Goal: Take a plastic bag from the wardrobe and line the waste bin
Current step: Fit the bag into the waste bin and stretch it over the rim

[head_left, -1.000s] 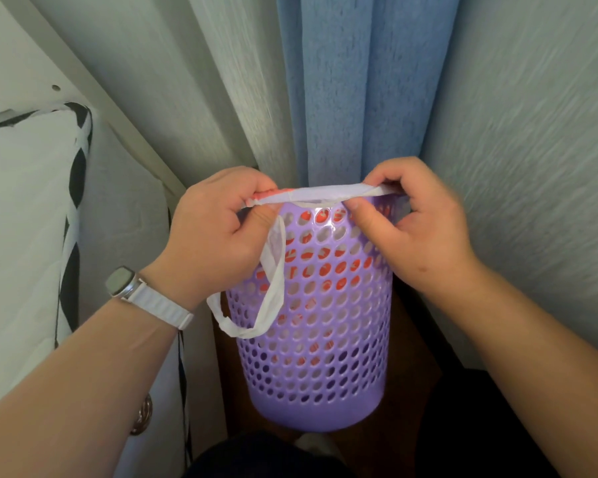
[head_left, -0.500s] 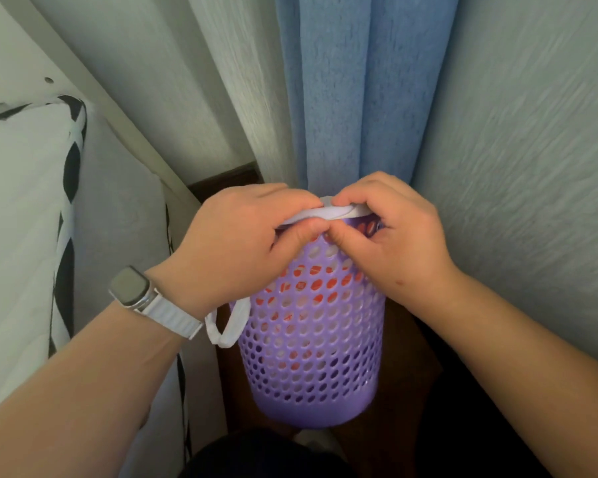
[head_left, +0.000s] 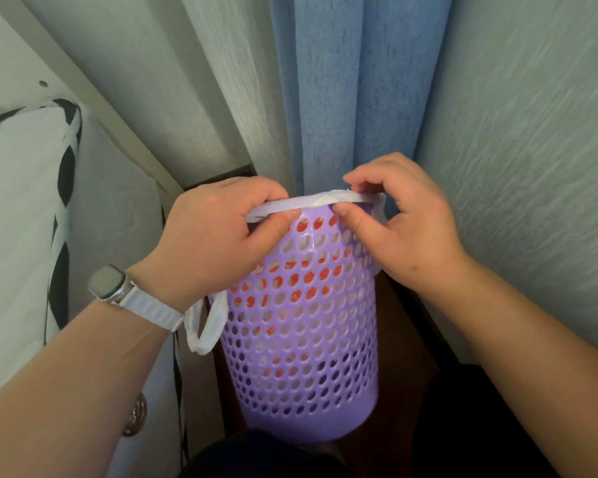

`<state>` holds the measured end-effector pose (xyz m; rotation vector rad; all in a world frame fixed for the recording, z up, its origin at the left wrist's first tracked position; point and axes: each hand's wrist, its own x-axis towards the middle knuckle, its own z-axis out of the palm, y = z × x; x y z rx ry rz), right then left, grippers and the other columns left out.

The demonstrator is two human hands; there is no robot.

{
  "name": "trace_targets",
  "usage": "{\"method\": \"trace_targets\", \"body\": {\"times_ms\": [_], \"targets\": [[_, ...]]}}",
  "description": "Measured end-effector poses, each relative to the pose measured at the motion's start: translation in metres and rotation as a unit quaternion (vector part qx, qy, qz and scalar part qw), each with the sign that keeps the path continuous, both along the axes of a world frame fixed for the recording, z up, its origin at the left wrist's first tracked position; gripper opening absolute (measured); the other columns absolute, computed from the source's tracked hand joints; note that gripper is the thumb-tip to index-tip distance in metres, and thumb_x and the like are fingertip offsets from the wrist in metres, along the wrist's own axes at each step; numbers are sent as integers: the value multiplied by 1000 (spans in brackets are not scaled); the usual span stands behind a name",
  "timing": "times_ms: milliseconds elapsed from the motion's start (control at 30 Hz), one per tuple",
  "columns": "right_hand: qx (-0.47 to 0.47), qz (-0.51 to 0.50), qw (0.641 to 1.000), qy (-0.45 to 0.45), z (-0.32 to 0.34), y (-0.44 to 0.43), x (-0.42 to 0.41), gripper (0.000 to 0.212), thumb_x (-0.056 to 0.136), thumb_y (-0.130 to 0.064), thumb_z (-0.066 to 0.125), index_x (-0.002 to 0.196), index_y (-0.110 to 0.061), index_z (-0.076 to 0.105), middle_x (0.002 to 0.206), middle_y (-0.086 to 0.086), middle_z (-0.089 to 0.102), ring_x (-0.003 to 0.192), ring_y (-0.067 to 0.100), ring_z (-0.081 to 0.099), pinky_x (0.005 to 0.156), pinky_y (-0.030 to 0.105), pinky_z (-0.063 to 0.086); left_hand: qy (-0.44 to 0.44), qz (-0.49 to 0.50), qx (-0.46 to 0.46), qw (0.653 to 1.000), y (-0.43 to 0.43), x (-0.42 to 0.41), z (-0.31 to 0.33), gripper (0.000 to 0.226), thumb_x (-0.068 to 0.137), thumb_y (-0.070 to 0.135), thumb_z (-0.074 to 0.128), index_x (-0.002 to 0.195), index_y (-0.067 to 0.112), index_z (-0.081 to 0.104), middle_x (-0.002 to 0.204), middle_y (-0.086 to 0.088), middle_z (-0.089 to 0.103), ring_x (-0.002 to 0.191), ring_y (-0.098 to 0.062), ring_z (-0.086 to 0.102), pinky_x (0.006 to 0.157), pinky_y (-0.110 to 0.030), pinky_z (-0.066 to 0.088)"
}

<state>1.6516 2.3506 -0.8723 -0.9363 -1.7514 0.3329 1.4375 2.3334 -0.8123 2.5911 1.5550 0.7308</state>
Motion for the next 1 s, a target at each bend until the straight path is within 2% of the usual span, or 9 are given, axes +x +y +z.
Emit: {"method": "trace_targets", "body": {"times_ms": [167,267,333,500,667,800,900,1000], "targets": [[-49,67,997,-9,4,1,5,23,80,-13,70,99,-1,68,93,11,59,87,19,57,80,26,44,19,-45,31,998,-1,-4,4,23,88,33,54,88,17,70,74,3,68,66,-17,60,60,-34,45],[-87,112,990,-18,2,1,6,14,83,-11,68,93,-2,70,91,9,63,84,15,59,76,23,42,39,-65,40,996,0,-8,3,20,86,30,57,85,17,71,72,3,67,63,-17,58,57,-32,44],[-89,117,989,-12,1,1,4,6,83,-8,70,86,-3,70,86,7,65,80,15,59,72,25,43,43,-65,42,996,2,-10,3,19,86,31,57,84,18,72,73,4,68,64,-14,57,57,-27,41],[-58,92,994,1,1,0,1,9,83,-8,71,77,-3,67,82,8,61,78,21,58,71,36,47,28,-46,30,998,3,-12,-1,20,88,32,58,87,18,72,74,6,66,63,-10,55,58,-25,43],[17,51,997,-56,0,-3,-2,13,85,-8,71,75,-3,65,77,8,59,73,27,55,69,38,45,-35,14,-12,999,5,-13,-2,18,87,34,60,83,20,70,69,6,65,62,-14,59,57,-37,49],[71,26,990,-122,-7,-3,-5,9,88,-6,68,79,-3,68,79,10,63,72,32,57,70,40,46,-78,32,-44,995,4,-9,-2,15,83,32,63,81,19,70,67,6,65,61,-11,59,56,-35,48],[69,4,991,-115,-9,-5,-5,10,90,-9,65,85,-3,72,79,12,64,71,32,57,70,41,46,-94,32,-60,993,2,-7,0,16,82,33,64,78,19,70,64,7,63,59,-14,57,54,-31,45],[66,7,993,-93,-6,-6,-7,11,89,-13,66,88,-4,74,76,10,59,68,27,53,68,38,43,-100,17,-84,991,0,-6,2,30,79,47,62,76,19,68,61,4,62,57,-14,58,53,-35,46]]}}
